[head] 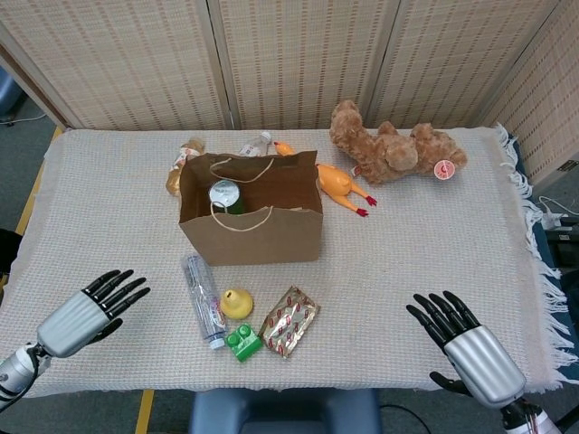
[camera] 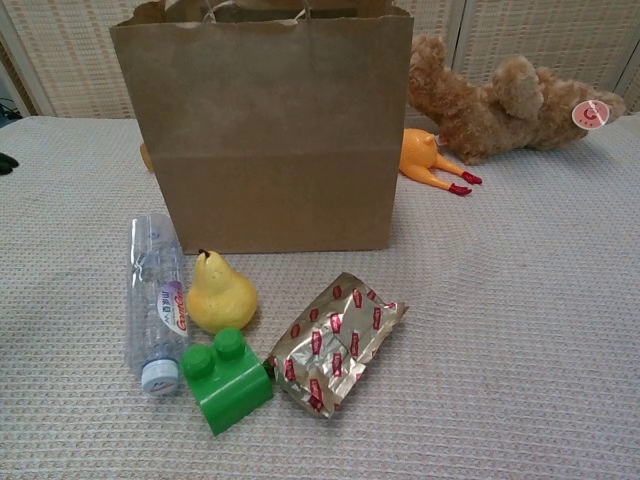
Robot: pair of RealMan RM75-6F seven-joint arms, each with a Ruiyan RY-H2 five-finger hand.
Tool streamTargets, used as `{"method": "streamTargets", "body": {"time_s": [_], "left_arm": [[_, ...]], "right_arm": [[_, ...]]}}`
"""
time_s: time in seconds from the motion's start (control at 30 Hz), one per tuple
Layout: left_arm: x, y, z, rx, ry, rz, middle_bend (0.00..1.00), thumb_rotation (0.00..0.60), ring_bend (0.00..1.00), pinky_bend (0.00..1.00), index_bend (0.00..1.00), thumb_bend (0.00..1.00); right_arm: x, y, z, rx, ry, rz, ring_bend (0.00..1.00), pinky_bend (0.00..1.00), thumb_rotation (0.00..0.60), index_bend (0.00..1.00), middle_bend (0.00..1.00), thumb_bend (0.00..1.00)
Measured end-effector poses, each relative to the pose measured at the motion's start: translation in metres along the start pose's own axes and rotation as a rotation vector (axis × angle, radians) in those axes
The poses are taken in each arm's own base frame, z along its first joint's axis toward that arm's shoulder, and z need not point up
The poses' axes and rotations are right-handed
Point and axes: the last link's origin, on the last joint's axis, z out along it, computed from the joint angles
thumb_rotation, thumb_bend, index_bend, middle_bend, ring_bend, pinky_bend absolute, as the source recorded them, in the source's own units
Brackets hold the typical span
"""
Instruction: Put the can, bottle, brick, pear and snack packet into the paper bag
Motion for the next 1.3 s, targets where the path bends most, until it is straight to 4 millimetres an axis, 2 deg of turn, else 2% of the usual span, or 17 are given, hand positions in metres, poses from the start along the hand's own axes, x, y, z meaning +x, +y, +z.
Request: {"method": "streamTargets", "body": {"time_s": [0.13, 0.3, 0.5, 0.77, 1.03, 1.3], "left_arm": [[-0.012, 0.014, 0.019, -0.143, -0.068, 0.102, 0.0, 0.6, 0.0, 0.12, 0.0, 0.36], [-0.019, 0.03, 0.055, -0.271, -0.136, 0.169, 0.0, 0.6, 0.0, 0.1, 0.0, 0.36], [-0.018, 0.044, 0.099, -0.37, -0.192, 0.229, 0.0, 0.6, 0.0, 0.1, 0.0, 0.36], [-0.012, 0.05, 0.147, -0.408, -0.222, 0.272, 0.0, 0.6, 0.0, 0.1, 0.0, 0.36], [-0.019, 0.051, 0.161, -0.406, -0.262, 0.292, 0.0, 0.6, 0.0, 0.1, 0.0, 0.36], [-0.027, 0.033, 0.156, -0.364, -0.315, 0.328, 0.0, 0.6, 0.0, 0.1, 0.0, 0.36]], "right_arm": [[-0.002, 0.0, 0.001, 0.002, -0.009, 0.0, 0.0, 0.0, 0.6, 0.0, 0.0, 0.02], [-0.003, 0.002, 0.003, -0.006, -0.017, 0.006, 0.0, 0.0, 0.6, 0.0, 0.0, 0.02], [-0.003, 0.005, 0.006, -0.018, -0.025, 0.015, 0.0, 0.0, 0.6, 0.0, 0.0, 0.02], [-0.002, 0.012, 0.009, -0.042, -0.033, 0.03, 0.0, 0.0, 0.6, 0.0, 0.0, 0.02], [-0.001, 0.014, 0.01, -0.042, -0.035, 0.032, 0.0, 0.0, 0.6, 0.0, 0.0, 0.02], [-0.001, 0.013, 0.01, -0.042, -0.037, 0.031, 0.0, 0.0, 0.6, 0.0, 0.0, 0.02]]}}
